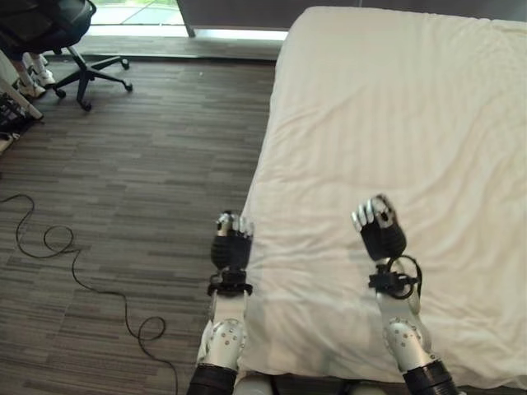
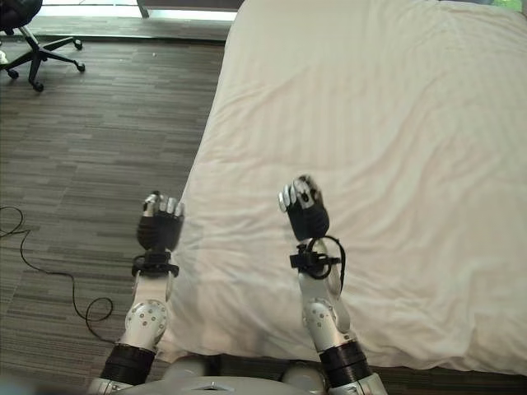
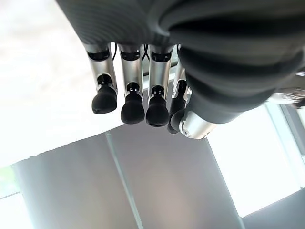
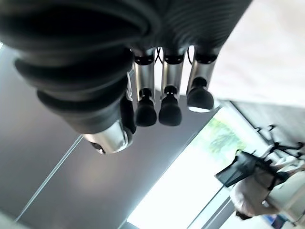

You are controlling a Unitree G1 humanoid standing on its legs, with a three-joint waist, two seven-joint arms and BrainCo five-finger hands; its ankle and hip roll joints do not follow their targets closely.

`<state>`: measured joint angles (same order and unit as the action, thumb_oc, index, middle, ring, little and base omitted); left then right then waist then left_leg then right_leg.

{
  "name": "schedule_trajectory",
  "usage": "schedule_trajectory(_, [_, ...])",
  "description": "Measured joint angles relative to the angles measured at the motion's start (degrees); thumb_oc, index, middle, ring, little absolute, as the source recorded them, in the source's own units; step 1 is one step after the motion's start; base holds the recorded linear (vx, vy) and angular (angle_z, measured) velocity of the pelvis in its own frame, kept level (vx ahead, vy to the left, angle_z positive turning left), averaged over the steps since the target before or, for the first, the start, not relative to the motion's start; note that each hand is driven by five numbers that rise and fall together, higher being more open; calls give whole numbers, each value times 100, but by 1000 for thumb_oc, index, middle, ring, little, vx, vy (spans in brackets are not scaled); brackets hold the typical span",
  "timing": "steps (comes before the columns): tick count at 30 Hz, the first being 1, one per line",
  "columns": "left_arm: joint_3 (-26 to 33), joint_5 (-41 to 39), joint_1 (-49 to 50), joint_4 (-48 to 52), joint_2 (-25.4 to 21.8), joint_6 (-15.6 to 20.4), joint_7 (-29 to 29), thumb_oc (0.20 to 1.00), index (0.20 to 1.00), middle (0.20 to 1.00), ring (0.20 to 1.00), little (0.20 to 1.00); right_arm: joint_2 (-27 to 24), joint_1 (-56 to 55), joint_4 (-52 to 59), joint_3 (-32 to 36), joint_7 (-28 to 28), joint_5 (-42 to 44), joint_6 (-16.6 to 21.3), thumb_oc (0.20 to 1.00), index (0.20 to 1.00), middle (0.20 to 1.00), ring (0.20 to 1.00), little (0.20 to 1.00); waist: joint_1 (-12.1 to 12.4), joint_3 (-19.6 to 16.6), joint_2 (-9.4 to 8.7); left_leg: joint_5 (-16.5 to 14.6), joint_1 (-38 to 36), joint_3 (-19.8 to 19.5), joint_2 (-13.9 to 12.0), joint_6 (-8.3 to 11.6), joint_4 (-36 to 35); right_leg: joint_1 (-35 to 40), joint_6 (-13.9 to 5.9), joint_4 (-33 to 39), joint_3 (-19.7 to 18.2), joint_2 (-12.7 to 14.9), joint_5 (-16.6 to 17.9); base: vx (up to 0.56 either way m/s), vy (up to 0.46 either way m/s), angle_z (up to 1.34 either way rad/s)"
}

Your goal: Making the bed.

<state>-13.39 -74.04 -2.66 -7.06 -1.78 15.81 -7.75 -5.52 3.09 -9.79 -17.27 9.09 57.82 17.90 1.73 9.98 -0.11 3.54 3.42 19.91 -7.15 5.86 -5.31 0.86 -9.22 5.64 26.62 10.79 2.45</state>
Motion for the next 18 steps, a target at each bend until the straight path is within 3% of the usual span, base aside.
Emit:
schedule_trajectory(3, [-450, -4, -541, -785, 113, 29, 24, 200, 200, 200, 200, 200, 5, 333, -1202, -235, -11, 321, 33, 200, 200, 200, 200, 200, 9, 83, 91, 59, 294, -31, -28, -74, 58, -280, 10, -116, 21, -2, 7, -151, -29, 7])
schedule_trajectory(4, [-486, -24, -1078, -1680, 337, 30, 113, 200, 200, 200, 200, 200, 94, 751, -2227, -291, -43, 427, 31, 200, 200, 200, 200, 200, 7, 258, 114, 76, 471, -47, -54, -97, 160, -459, 12, -231, 17, 13, 8, -97, -47, 2])
schedule_trajectory(5, [-424, -129, -1262, -2007, 440, 32, 145, 200, 200, 200, 200, 200, 156, 889, -2413, -266, 25, 515, 115, 200, 200, 200, 200, 200, -16, 376, 106, 90, 505, -50, -58, -115, 164, -499, 23, -242, 15, 11, 16, -47, -53, -1])
schedule_trajectory(10, [-202, -236, -1571, -3010, 661, 27, 46, 200, 200, 200, 200, 200, 537, 1194, -3036, 169, 228, 836, 162, 200, 200, 200, 200, 200, -29, 514, -7, 92, 506, -55, -72, -119, 174, -532, -5, -308, 1, 24, -28, -24, -24, 0])
schedule_trajectory(14, [-67, -231, -1993, -3673, 671, -27, -63, 200, 200, 200, 200, 200, 501, 1455, -3310, 197, 269, 875, 140, 200, 200, 200, 200, 200, -13, 567, -27, 83, 540, -45, -105, -109, 189, -594, -46, -387, -28, 48, -87, -10, -6, -2])
schedule_trajectory(18, [172, -100, -1948, -3679, 658, -210, -273, 200, 200, 200, 200, 200, 390, 1532, -3334, 173, 394, 853, -21, 200, 200, 200, 200, 200, 5, 573, -22, 36, 578, -25, -164, -48, 187, -671, -45, -418, -86, 36, -88, 15, -25, -7])
